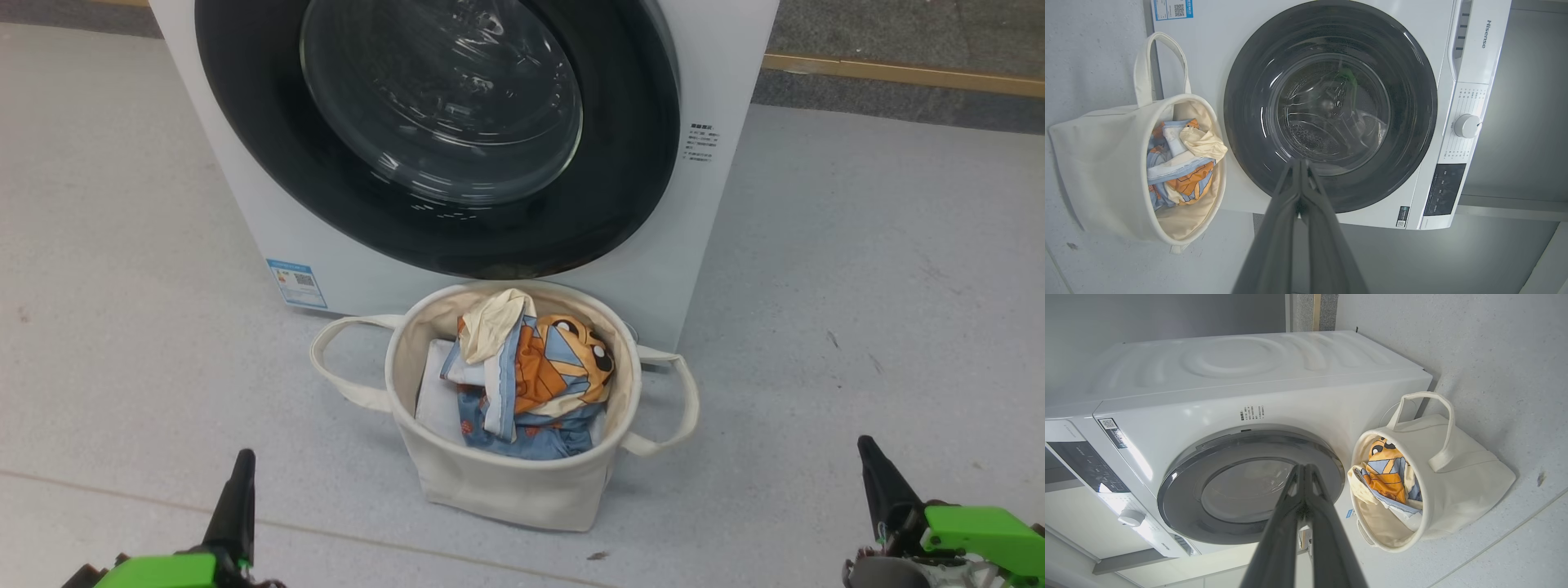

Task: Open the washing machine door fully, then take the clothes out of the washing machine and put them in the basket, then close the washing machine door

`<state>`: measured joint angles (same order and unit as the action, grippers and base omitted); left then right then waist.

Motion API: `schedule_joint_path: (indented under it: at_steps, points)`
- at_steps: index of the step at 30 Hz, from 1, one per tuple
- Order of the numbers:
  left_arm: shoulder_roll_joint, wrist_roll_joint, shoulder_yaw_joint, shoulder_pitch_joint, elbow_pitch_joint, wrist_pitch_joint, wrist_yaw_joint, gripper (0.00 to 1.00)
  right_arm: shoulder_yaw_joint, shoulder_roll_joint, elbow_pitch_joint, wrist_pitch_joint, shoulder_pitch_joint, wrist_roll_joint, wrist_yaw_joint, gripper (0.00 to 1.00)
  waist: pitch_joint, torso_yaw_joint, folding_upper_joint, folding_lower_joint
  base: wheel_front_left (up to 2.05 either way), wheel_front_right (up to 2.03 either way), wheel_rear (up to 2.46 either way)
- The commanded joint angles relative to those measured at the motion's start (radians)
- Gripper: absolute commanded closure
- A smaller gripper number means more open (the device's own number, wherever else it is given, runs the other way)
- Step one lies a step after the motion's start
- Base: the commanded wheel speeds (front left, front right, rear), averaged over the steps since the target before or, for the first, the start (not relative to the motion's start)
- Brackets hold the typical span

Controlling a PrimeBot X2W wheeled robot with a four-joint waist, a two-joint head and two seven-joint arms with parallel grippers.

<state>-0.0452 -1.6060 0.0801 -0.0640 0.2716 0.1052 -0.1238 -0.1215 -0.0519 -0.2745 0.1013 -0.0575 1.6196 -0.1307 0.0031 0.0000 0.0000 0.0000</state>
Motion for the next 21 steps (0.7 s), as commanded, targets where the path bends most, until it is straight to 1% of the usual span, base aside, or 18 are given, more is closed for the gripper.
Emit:
schedule_joint_path:
  at_steps: [1,21]
  points:
    - [-0.005,-0.002,0.034,-0.044,-0.026,0.009,-0.007,1.00,0.017,-0.005,0.030,0.005,-0.050,-0.004,0.000,1.00,0.000,0.000,0.0000,0.0000,0.00,0.00,0.00]
    - [-0.005,-0.002,0.035,-0.044,-0.026,0.009,-0.007,1.00,0.014,-0.003,0.030,0.007,-0.050,-0.006,0.000,1.00,0.000,0.000,0.0000,0.0000,0.00,0.00,0.00]
